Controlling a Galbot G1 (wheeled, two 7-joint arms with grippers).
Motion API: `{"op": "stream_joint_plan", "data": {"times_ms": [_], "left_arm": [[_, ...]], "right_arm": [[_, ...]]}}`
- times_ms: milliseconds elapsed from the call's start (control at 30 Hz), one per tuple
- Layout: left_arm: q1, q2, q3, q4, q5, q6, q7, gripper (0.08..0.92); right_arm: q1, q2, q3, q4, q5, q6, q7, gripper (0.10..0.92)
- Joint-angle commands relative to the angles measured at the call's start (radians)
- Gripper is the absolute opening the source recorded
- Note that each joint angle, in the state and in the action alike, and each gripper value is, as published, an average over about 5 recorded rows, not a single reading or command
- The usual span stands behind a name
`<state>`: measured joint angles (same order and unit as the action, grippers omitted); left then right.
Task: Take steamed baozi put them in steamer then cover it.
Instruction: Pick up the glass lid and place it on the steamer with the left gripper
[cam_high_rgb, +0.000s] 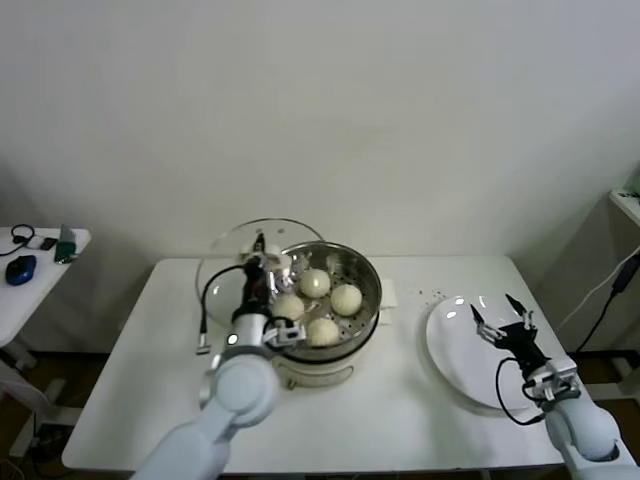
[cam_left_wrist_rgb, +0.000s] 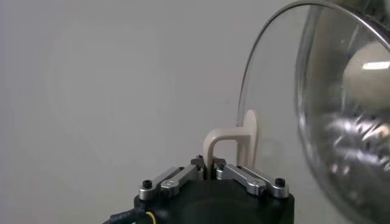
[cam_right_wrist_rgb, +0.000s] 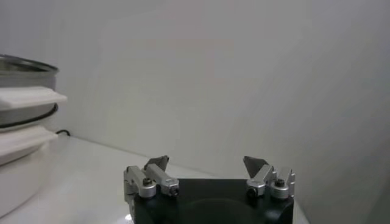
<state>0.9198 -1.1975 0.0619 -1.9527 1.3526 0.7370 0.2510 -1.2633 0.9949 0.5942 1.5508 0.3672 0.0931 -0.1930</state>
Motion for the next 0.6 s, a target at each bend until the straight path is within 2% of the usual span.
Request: {"op": "stream_joint_plan", "data": {"times_ms": [33,333,600], "left_arm": [[-0.096,-0.112,0.153,0.095,0.034,0.048,0.053,0.147],[-0.105,-0.183,0.179,0.168,0.038,0.048,0.036,0.147],[-0.104,-0.188,0.165,0.212,0.041,0.048,0.035,0.147]], "right_arm": [[-0.002,-0.003,0.02,-0.019,-0.005,0.002,-0.003,0.823],[-0.006,0.004,0.022,-0.013,-0.008,0.005,-0.005,0.823],[-0.003,0.012,0.022,-0.014,-0.01,0.008,-0.01,0.823]]}}
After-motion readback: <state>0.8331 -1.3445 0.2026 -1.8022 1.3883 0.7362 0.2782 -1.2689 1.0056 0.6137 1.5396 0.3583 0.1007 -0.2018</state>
